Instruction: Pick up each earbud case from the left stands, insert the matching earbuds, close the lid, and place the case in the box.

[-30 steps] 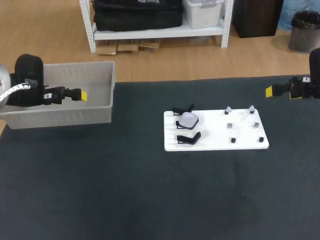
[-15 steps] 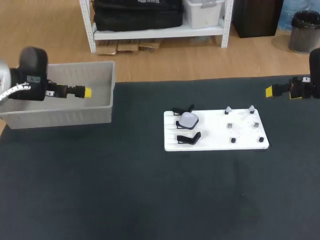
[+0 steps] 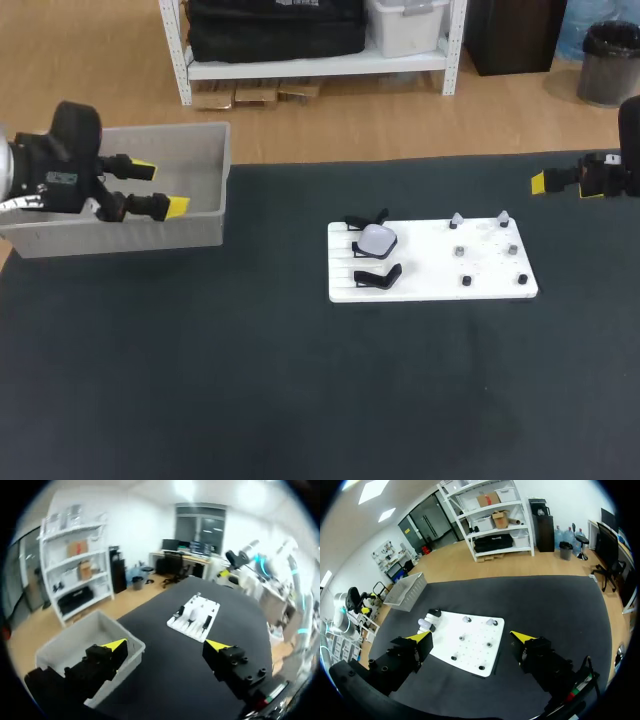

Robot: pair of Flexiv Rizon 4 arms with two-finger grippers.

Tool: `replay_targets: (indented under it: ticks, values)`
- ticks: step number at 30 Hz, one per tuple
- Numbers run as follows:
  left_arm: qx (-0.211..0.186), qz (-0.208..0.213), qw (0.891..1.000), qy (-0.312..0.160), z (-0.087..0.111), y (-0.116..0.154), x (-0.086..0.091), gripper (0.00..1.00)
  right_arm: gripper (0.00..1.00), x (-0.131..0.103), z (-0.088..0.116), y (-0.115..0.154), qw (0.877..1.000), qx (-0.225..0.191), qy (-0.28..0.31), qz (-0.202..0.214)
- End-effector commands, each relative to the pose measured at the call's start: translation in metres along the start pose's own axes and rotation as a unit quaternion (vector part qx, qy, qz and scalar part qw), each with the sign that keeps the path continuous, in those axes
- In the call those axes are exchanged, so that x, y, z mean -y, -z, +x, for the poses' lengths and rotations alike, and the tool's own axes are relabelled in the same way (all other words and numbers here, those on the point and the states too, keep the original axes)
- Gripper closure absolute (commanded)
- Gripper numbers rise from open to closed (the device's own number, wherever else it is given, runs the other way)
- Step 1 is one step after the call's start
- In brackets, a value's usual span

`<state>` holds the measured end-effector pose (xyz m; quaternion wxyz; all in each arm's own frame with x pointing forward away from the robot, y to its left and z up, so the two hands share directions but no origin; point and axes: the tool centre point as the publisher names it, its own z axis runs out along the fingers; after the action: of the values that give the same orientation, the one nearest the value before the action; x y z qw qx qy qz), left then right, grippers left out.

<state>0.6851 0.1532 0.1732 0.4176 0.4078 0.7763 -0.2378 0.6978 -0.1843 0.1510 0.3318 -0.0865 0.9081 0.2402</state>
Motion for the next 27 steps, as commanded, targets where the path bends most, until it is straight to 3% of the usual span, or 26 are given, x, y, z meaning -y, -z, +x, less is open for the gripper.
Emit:
replay_targets:
  ticks: [1,7,10,15,21,27]
  values:
    - [0.178,0.219,0.947,-0.154,0.004,0.005,-0.004,0.00,0.00,0.000,0.000,0.000,1.000,0.000,0.000,-0.001]
    - [0.178,0.219,0.947,-0.154,0.004,0.005,-0.004,0.00,0.00,0.000,0.000,0.000,1.000,0.000,0.000,-0.001]
    - [0.180,0.195,0.951,-0.162,-0.002,-0.011,0.008,0.00,0.00,0.000,0.000,0.000,1.000,0.000,0.000,-0.001]
    - [0.128,0.154,0.967,-0.154,-0.008,-0.043,0.026,0.00,0.00,0.000,0.000,0.000,1.000,0.000,0.000,-0.001]
    - [0.085,0.155,0.971,-0.159,-0.009,-0.088,0.050,0.00,0.00,0.000,0.000,0.000,1.000,0.000,0.000,-0.001]
    - [0.080,0.169,0.971,-0.151,-0.010,-0.133,0.065,0.00,0.00,0.000,0.000,0.000,1.000,0.000,0.000,-0.001]
